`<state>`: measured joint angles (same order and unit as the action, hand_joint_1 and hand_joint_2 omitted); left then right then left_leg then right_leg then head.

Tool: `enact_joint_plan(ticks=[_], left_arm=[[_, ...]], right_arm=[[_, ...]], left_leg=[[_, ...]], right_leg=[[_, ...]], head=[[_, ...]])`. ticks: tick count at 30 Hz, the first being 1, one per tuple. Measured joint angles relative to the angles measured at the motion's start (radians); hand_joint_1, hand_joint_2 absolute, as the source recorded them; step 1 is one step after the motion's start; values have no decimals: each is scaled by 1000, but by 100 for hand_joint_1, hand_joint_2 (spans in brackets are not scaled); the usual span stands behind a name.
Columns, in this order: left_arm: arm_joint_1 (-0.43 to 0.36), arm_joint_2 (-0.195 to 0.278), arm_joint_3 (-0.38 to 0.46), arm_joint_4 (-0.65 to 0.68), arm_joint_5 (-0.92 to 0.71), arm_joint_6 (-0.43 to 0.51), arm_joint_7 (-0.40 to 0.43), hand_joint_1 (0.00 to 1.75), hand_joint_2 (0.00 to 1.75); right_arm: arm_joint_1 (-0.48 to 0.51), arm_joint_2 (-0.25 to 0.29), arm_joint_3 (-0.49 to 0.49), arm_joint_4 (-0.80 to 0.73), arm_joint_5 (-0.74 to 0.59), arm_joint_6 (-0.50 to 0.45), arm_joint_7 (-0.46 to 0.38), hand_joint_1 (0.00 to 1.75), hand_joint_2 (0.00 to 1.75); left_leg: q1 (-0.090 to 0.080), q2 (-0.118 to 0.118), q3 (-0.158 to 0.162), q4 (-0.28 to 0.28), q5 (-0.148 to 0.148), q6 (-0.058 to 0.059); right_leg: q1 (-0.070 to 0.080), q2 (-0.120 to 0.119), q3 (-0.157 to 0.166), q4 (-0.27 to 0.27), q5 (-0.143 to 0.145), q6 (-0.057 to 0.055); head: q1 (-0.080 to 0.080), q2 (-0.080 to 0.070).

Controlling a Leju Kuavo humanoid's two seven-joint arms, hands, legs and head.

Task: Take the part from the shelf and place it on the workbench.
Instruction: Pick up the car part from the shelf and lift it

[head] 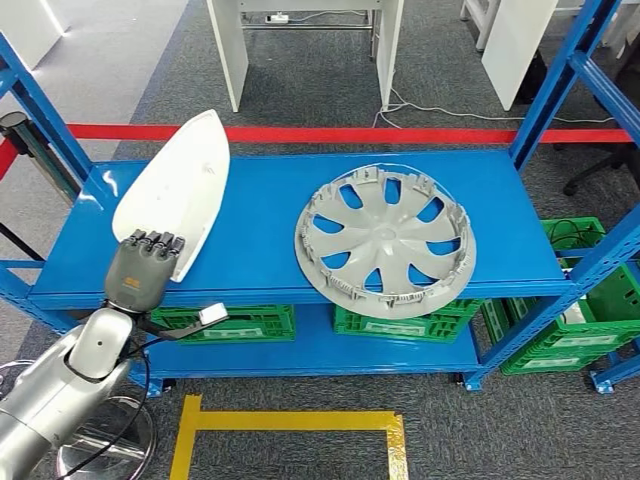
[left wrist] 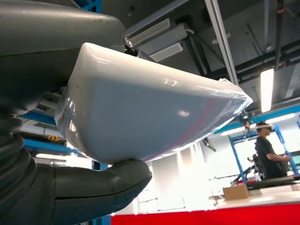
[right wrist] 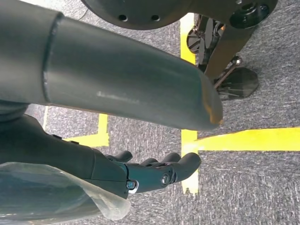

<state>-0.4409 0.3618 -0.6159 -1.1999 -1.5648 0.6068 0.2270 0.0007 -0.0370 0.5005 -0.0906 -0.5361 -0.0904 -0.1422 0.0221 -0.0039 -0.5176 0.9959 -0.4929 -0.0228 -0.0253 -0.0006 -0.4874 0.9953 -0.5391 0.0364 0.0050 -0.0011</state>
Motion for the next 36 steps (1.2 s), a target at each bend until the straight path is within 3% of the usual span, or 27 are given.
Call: enact_joint_plan(ticks=[10, 28, 33, 36], left_arm=[[22, -22, 25, -1, 54, 7, -94, 175, 175], [68, -28, 66, -23, 40, 10, -105, 175, 175], [112, -10, 83, -75, 5, 33, -99, 175, 175], [142, -4, 101, -113, 5, 51, -98, 175, 175]], right_arm=[[0, 0, 0, -1, -9, -5, -3, 0, 0], [0, 0, 10, -2, -9, -14, -12, 0, 0], [0, 0, 11, -5, -5, -29, -26, 0, 0], [0, 0, 16, -9, 0, -40, -34, 0, 0]], left_leg=[[0, 0, 0, 0, 0, 0], [0, 0, -3, 4, -1, 1], [-2, 0, -8, 13, -5, 7], [-3, 0, -14, 21, -5, 14]], right_leg=[[0, 0, 0, 0, 0, 0], [-2, 0, 0, 0, 1, 1], [-4, 0, -2, 0, 2, 5], [-5, 0, -3, -2, 7, 14]], head=[[0, 0], [0, 0], [0, 0], [0, 0]])
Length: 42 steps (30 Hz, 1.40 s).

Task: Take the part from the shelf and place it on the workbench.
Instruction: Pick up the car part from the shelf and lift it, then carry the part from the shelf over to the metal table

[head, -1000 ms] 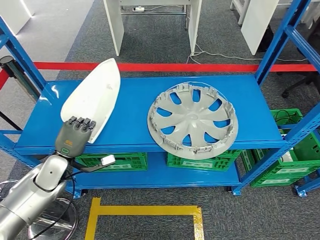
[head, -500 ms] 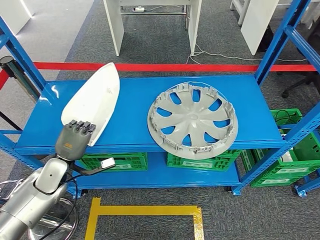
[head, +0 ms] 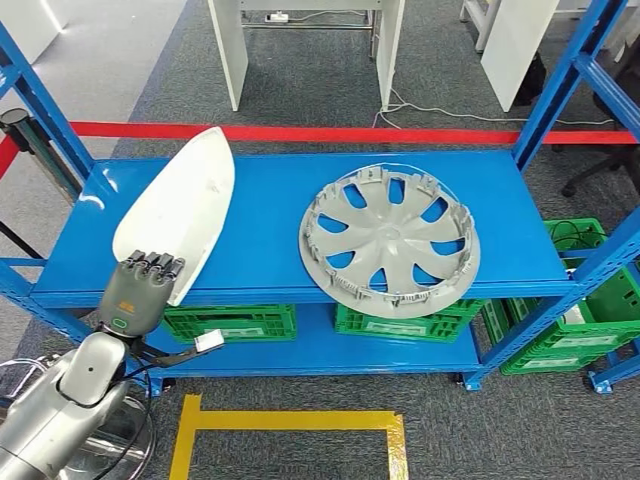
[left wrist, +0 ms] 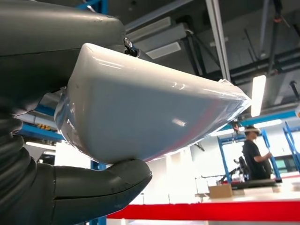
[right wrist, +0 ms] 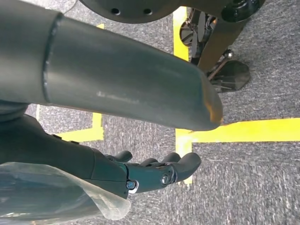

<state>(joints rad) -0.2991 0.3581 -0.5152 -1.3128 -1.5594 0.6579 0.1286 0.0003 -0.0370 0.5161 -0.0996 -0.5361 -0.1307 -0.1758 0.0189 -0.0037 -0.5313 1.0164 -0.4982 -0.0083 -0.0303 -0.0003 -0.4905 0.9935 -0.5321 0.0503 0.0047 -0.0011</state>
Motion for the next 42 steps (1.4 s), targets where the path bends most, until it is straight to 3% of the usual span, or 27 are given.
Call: enact_joint_plan(ticks=[2, 4, 7, 8, 9, 10, 11, 13, 15, 18, 20, 22, 23, 24, 25, 26, 28, 29, 31, 33, 34, 36, 38, 39, 40, 41, 42], left_arm=[[12, 3, 11, -23, 4, 6, 0, 175, 175], [19, 4, 20, -41, 8, 10, -1, 175, 175], [30, 4, 29, -54, 14, 13, -4, 175, 175], [36, 5, 31, -56, 16, 13, -5, 175, 175], [42, 5, 32, -57, 18, 13, -6, 175, 175], [46, 6, 34, -58, 19, 13, -8, 175, 175], [49, 7, 37, -59, 21, 13, -9, 175, 175], [50, 9, 45, -63, 24, 14, -10, 175, 175], [50, 12, 52, -66, 27, 15, -12, 175, 175], [51, 13, 55, -69, 27, 15, -14, 175, 175], [51, 13, 55, -69, 27, 15, -14, 175, 175], [51, 13, 55, -69, 27, 15, -14, 175, 175], [51, 13, 55, -69, 27, 15, -14, 175, 175], [52, 13, 54, -69, 27, 14, -14, 175, 175], [52, 12, 54, -70, 27, 14, -14, 175, 175], [52, 12, 54, -71, 27, 14, -14, 175, 175], [51, 12, 54, -77, 27, 14, -14, 175, 175], [50, 13, 54, -81, 27, 14, -14, 175, 175], [49, 13, 54, -88, 27, 14, -14, 175, 175], [47, 12, 54, -91, 27, 13, -14, 175, 175], [46, 11, 54, -92, 27, 11, -14, 175, 175], [44, 7, 52, -95, 26, 6, -14, 175, 175], [44, 2, 51, -97, 22, -2, -12, 175, 175], [45, -1, 50, -97, 19, -6, -10, 175, 175], [46, -4, 49, -97, 17, -10, -9, 175, 175], [46, -8, 48, -98, 14, -14, -7, 175, 175], [47, -10, 47, -99, 11, -17, -5, 175, 175]], right_arm=[[0, 0, 3, -1, 3, -6, -4, 0, 0], [-1, -2, 6, -3, 5, -11, -7, 0, 0], [-3, -5, 13, -6, 10, -19, -8, 0, 0], [-3, -6, 16, -6, 12, -22, -7, 0, 0], [-2, -7, 18, -7, 14, -25, -6, 0, 0], [-2, -8, 20, -7, 16, -30, -4, 0, 0], [-3, -9, 22, -7, 18, -34, -2, 0, 0], [-4, -11, 25, -8, 20, -41, 2, 0, 0], [-7, -13, 27, -8, 23, -52, 8, 0, 0], [-10, -15, 35, -8, 33, -80, 20, 0, 0], [-12, -16, 44, -8, 43, -108, 26, 0, 0], [-15, -16, 51, -8, 51, -143, 31, 0, 0], [-15, -16, 54, -8, 55, -159, 33, 0, 0], [-16, -17, 57, -8, 58, -172, 34, 0, 0], [-16, -18, 61, -8, 60, -183, 35, 0, 0], [-17, -19, 65, -8, 64, -192, 37, 0, 0], [-19, -22, 73, -8, 73, -209, 40, 0, 0], [-20, -23, 77, -8, 76, -217, 42, 0, 0], [-21, -26, 84, -8, 80, -226, 46, 0, 0], [-22, -30, 90, -7, 85, -236, 51, 0, 0], [-23, -31, 94, -7, 89, -245, 55, 0, 0], [-25, -35, 103, -6, 99, -281, 67, 0, 0], [-29, -40, 111, -6, 104, -328, 76, 0, 0], [-31, -43, 115, -6, 105, -352, 77, 0, 0], [-32, -45, 118, -6, 107, -374, 78, 0, 0], [-33, -47, 122, -6, 108, -397, 77, 0, 0], [-35, -48, 125, -5, 109, -421, 74, 0, 0]], left_leg=[[1, 2, -1, -8, 9, 12], [5, 6, -3, -23, 22, 26], [5, 11, -14, -27, 32, 33], [5, 12, -18, -26, 34, 32], [6, 12, -20, -25, 36, 30], [8, 13, -22, -22, 37, 27], [11, 13, -24, -18, 37, 23], [11, 11, -33, -7, 37, 8], [8, 9, -46, 4, 43, -8], [11, 9, -62, 17, 40, -23], [12, 9, -88, 84, -23, -27], [9, 9, -127, 212, -108, -26], [7, 9, -138, 266, -133, -23], [4, 9, -136, 291, -138, -18], [0, 8, -118, 281, -124, -10], [-5, 8, -84, 235, -97, 1], [-18, 7, 4, 95, -58, 32], [-24, 7, 37, 38, -52, 41], [-33, 7, 59, -13, -51, 47], [-34, 9, 51, -28, -28, 45], [-31, 11, 44, -37, -13, 47], [-24, 15, 22, -51, 18, 49], [-23, 15, -9, -51, 43, 50], [-23, 16, -25, -50, 55, 47], [-21, 17, -42, -48, 66, 44], [-19, 18, -58, -44, 76, 40], [-17, 18, -74, -38, 85, 35]], right_leg=[[0, 0, -2, -3, 1, 10], [0, 0, -24, 33, -31, 14], [0, 0, -113, 220, -121, 17], [0, 0, -134, 267, -129, 19], [-1, 0, -139, 277, -117, 21], [-2, -1, -125, 247, -85, 23], [-5, -2, -95, 183, -44, 26], [-5, 0, -37, 70, 1, 28], [-2, 5, -25, 39, 0, 17], [-1, 7, -46, 43, 8, -12], [1, 5, -65, 42, 23, -34], [10, 4, -86, 43, 39, -48], [15, 4, -97, 43, 47, -52], [20, 3, -107, 43, 55, -55], [26, 3, -117, 44, 63, -57], [31, 4, -126, 44, 71, -59], [39, 5, -141, 43, 86, -58], [40, 5, -145, 42, 94, -55], [35, 4, -150, 37, 111, -46], [32, 4, -154, 30, 125, -36], [33, 5, -162, 35, 113, -32], [31, 5, -188, 96, 35, -23], [27, 5, -216, 216, -56, -12], [24, 4, -221, 269, -71, -7], [22, 4, -214, 297, -62, -3], [19, 3, -192, 294, -35, 2], [16, 3, -153, 256, -4, 7]], head=[[0, 0], [2, 0], [3, 0], [3, 0], [3, 0], [3, 0], [3, 0], [6, 0], [7, 0], [3, 0], [-2, 0], [-8, 0], [-9, 0], [-9, 0], [-9, 0], [-9, 0], [-8, 0], [-7, 0], [-5, 0], [-6, 0], [-6, 0], [-3, 0], [0, 0], [1, 0], [1, 0], [1, 0], [1, 0]])
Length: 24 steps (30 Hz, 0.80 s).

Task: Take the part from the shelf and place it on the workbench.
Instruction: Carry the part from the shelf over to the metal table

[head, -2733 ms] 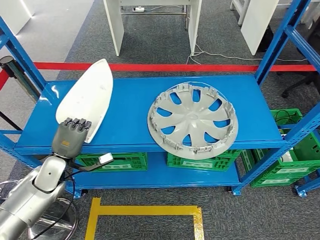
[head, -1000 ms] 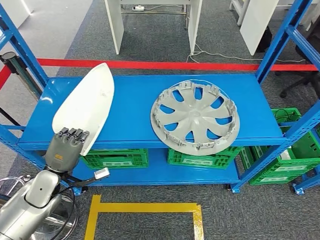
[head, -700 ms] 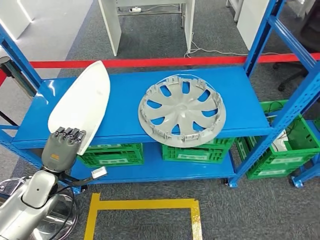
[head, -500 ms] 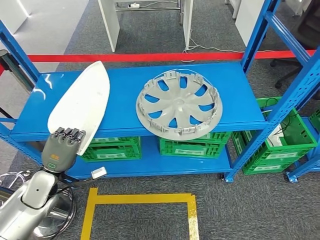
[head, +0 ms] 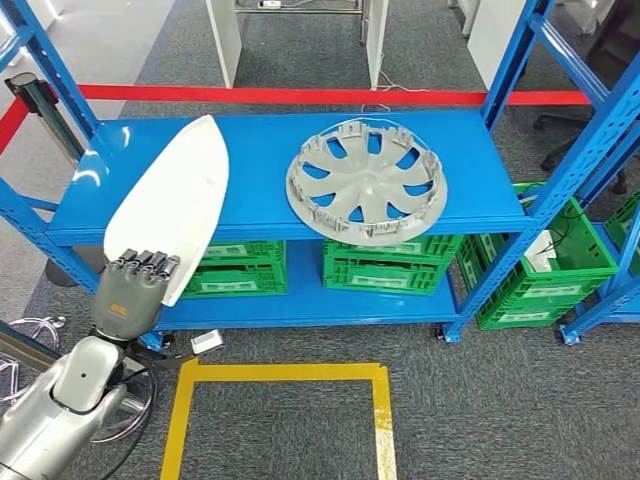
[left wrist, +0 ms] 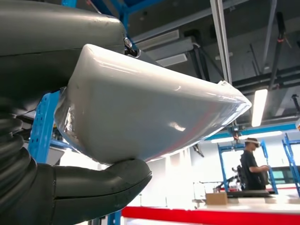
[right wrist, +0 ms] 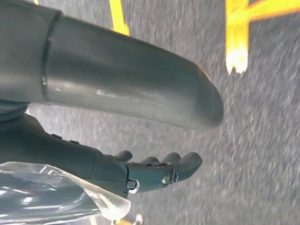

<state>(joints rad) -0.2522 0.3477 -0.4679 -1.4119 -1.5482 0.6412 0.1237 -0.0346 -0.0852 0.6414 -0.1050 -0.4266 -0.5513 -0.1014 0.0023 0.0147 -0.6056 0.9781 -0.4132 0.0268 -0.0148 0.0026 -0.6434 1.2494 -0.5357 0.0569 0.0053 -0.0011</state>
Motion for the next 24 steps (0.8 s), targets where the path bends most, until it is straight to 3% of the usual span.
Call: enact_joint_plan(ticks=[1, 3, 5, 7, 8, 10, 12, 13, 14, 15, 17, 19, 20, 22, 23, 24], left_arm=[[1, -3, 0, -2, -4, -2, 2, 175, 175], [2, -6, 0, -11, -11, -5, 7, 175, 175], [5, -9, 1, -21, -14, -6, 11, 175, 175], [8, -11, 1, -26, -15, -7, 13, 175, 175], [11, -12, 1, -27, -16, -7, 13, 175, 175], [15, -13, 1, -29, -16, -8, 14, 175, 175], [17, -15, 1, -31, -16, -8, 14, 175, 175], [19, -16, 1, -31, -16, -8, 14, 175, 175], [20, -17, 1, -31, -16, -8, 14, 175, 175], [20, -18, 1, -31, -16, -8, 14, 175, 175], [20, -19, 1, -36, -16, -8, 15, 175, 175], [20, -20, 2, -44, -16, -8, 18, 175, 175], [20, -20, 2, -47, -16, -8, 19, 175, 175], [20, -21, 2, -49, -16, -9, 20, 175, 175], [19, -23, 1, -50, -16, -10, 20, 175, 175], [19, -25, 1, -50, -16, -10, 20, 175, 175]], right_arm=[[-2, -1, 2, 0, 0, -23, -3, 0, 0], [-8, -2, 6, 0, -3, -57, -11, 0, 0], [-11, -5, 10, 1, -6, -72, -16, 0, 0], [-12, -6, 14, 1, -8, -76, -18, 0, 0], [-12, -7, 16, 1, -8, -77, -18, 0, 0], [-14, -8, 18, 1, -9, -78, -18, 0, 0], [-14, -8, 19, 1, -9, -80, -19, 0, 0], [-14, -8, 19, 1, -9, -82, -20, 0, 0], [-14, -8, 20, 1, -9, -85, -21, 0, 0], [-14, -8, 22, 1, -9, -89, -23, 0, 0], [-15, -7, 26, 0, -10, -100, -25, 0, 0], [-16, -7, 32, 0, -11, -108, -27, 0, 0], [-16, -7, 34, -1, -11, -110, -27, 0, 0], [-15, -9, 39, 0, -11, -105, -25, 0, 0], [-15, -10, 42, 0, -11, -92, -20, 0, 0], [-14, -11, 45, 1, -11, -72, -13, 0, 0]], left_leg=[[2, 0, -14, 8, 7, -6], [3, 1, -36, 28, 19, -18], [2, 1, -47, 37, 34, -28], [5, 0, -52, 39, 39, -35], [6, -1, -58, 53, 16, -40], [8, -3, -80, 138, -81, -49], [8, -4, -101, 271, -172, -52], [7, -4, -99, 315, -186, -50], [6, -5, -83, 328, -179, -45], [4, -5, -51, 302, -157, -37], [-6, -7, 48, 168, -120, -10], [-18, -10, 128, 38, -121, 11], [-22, -11, 143, 6, -127, 16], [-25, -10, 139, -11, -109, 16], [-23, -8, 132, -19, -95, 19], [-20, -6, 122, -26, -80, 22]], right_leg=[[-4, 0, 50, -65, 15, 6], [-5, 1, 146, -201, -2, 5], [1, 3, 173, -254, -25, -11], [1, 0, 152, -249, -16, -31], [0, -1, 143, -248, -7, -43], [0, -4, 123, -247, 16, -58], [5, -5, 97, -245, 40, -64], [8, -5, 81, -243, 52, -66], [12, -5, 66, -241, 63, -67], [16, -5, 52, -240, 73, -68], [24, -4, 31, -238, 90, -68], [24, -4, 20, -239, 107, -63], [21, -4, 17, -241, 117, -59], [17, -5, 12, -247, 133, -48], [17, -4, 7, -244, 126, -43], [17, -3, -4, -229, 100, -37]], head=[[0, 0], [1, 0], [1, 0], [0, 0], [-1, 0], [-4, 0], [-6, 0], [-6, 0], [-6, 0], [-6, 0], [-5, 0], [-4, 0], [-4, 0], [-7, 0], [-8, 0], [-7, 0]])
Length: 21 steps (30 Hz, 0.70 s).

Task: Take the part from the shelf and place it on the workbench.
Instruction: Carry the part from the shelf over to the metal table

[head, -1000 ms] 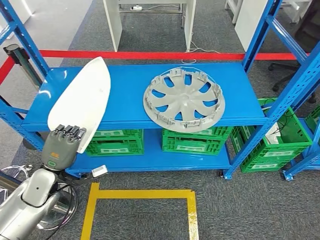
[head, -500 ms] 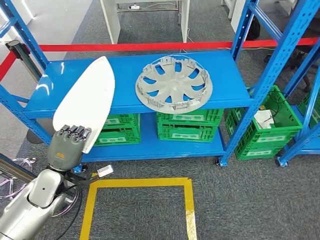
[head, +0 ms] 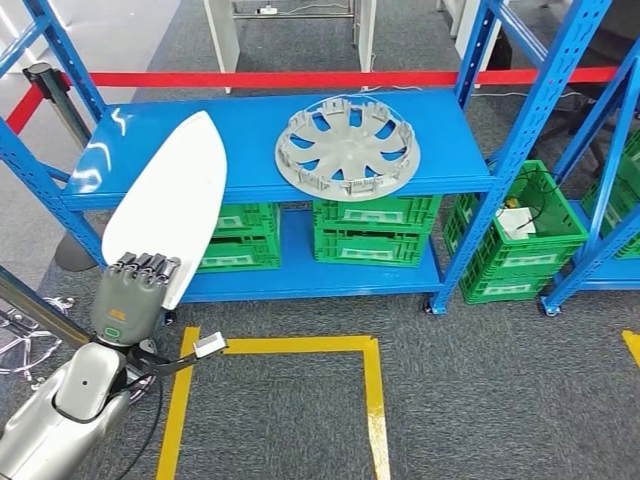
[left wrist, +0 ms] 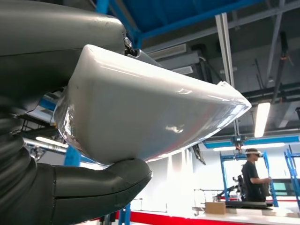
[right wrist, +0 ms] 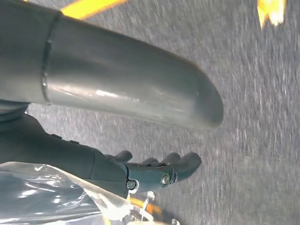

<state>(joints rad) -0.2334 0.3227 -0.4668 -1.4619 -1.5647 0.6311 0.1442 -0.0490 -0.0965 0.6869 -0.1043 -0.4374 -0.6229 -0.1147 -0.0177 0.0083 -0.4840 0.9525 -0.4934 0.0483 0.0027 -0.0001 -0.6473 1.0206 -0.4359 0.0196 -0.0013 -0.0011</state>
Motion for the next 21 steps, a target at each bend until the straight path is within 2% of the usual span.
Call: enact_joint_plan(ticks=[1, 3, 4, 5, 6, 7, 8, 9, 10, 11, 12, 14, 15, 16, 18, 19, 20, 21], left_arm=[[0, -3, 0, 0, 0, 0, 0, 175, 175], [0, -7, -1, 0, 0, 0, -2, 175, 175], [0, -9, -1, 0, 0, 0, -3, 175, 175], [0, -9, -1, 0, 1, 1, -5, 175, 175], [0, -10, -2, 1, 2, 2, -7, 175, 175], [0, -10, -2, 1, 4, 3, -9, 175, 175], [0, -9, -1, 2, 7, 4, -10, 175, 175], [0, -8, 0, 2, 10, 5, -11, 175, 175], [0, -7, 1, 1, 14, 7, -12, 175, 175], [-1, -4, 2, 1, 17, 8, -14, 175, 175], [-1, -2, 2, 1, 19, 10, -15, 175, 175], [1, 4, 3, 2, 23, 13, -18, 175, 175], [2, 8, 3, 2, 24, 15, -19, 175, 175], [4, 12, 3, 2, 27, 17, -20, 175, 175], [6, 23, 6, 2, 32, 23, -20, 175, 175], [7, 28, 8, 2, 35, 25, -20, 175, 175], [9, 33, 10, 2, 37, 27, -20, 175, 175], [12, 37, 11, 2, 38, 29, -21, 175, 175]], right_arm=[[0, -2, 3, 0, 0, 26, 9, 0, 0], [0, -5, 9, 0, -3, 86, 29, 0, 0], [0, -6, 12, 0, -6, 113, 38, 0, 0], [1, -7, 15, 0, -8, 135, 45, 0, 0], [2, -7, 18, 0, -10, 154, 50, 0, 0], [2, -7, 21, 0, -12, 169, 54, 0, 0], [2, -7, 23, -1, -13, 186, 56, 0, 0], [1, -7, 24, -3, -13, 202, 58, 0, 0], [0, -7, 26, -5, -13, 217, 59, 0, 0], [0, -7, 27, -7, -14, 228, 61, 0, 0], [0, -7, 29, -8, -13, 236, 62, 0, 0], [3, -7, 31, -9, -13, 250, 64, 0, 0], [3, -7, 32, -10, -12, 257, 64, 0, 0], [3, -7, 33, -11, -11, 264, 65, 0, 0], [2, -7, 38, -12, -8, 272, 66, 0, 0], [2, -7, 41, -13, -6, 274, 67, 0, 0], [2, -7, 44, -14, -5, 276, 68, 0, 0], [2, -7, 46, -14, -4, 276, 68, 0, 0]], left_leg=[[4, 2, -14, -5, 16, 2], [4, 3, -48, -3, 42, 3], [5, 3, -67, 0, 55, 1], [6, 3, -86, 3, 67, -1], [7, 4, -106, 8, 79, -5], [9, 4, -124, 15, 89, -9], [12, 4, -142, 24, 97, -15], [12, 4, -158, 35, 104, -21], [12, 5, -170, 46, 111, -27], [11, 5, -178, 54, 118, -31], [11, 5, -183, 58, 126, -35], [13, 5, -189, 60, 135, -42], [15, 4, -193, 69, 117, -47], [17, 3, -201, 97, 79, -53], [19, 1, -223, 208, -30, -63], [20, 1, -233, 276, -73, -65], [20, 1, -235, 329, -94, -65], [20, 1, -225, 354, -94, -63]], right_leg=[[-1, 1, -14, 34, -45, 6], [-5, 1, -46, 154, -146, 17], [-7, 1, -55, 218, -171, 22], [-9, 1, -55, 263, -169, 27], [-11, 1, -41, 277, -145, 31], [-14, 0, -10, 256, -111, 35], [-18, 0, 37, 202, -87, 40], [-20, 0, 96, 128, -85, 44], [-21, 1, 147, 55, -99, 41], [-21, 2, 179, 1, -118, 36], [-18, 3, 192, -27, -132, 27], [-16, 1, 177, -29, -126, 6], [-16, -1, 169, -27, -118, -4], [-17, -3, 159, -27, -108, -13], [-16, -5, 139, -25, -85, -24], [-15, -5, 126, -23, -73, -26], [-14, -6, 111, -20, -62, -26], [-13, -6, 95, -17, -52, -26]], head=[[2, 0], [7, 0], [7, 0], [8, 0], [8, 0], [8, 0], [8, 0], [9, 0], [9, 0], [10, 0], [10, 0], [10, 0], [9, 0], [8, 0], [6, 0], [5, 0], [5, 0], [5, 0]])
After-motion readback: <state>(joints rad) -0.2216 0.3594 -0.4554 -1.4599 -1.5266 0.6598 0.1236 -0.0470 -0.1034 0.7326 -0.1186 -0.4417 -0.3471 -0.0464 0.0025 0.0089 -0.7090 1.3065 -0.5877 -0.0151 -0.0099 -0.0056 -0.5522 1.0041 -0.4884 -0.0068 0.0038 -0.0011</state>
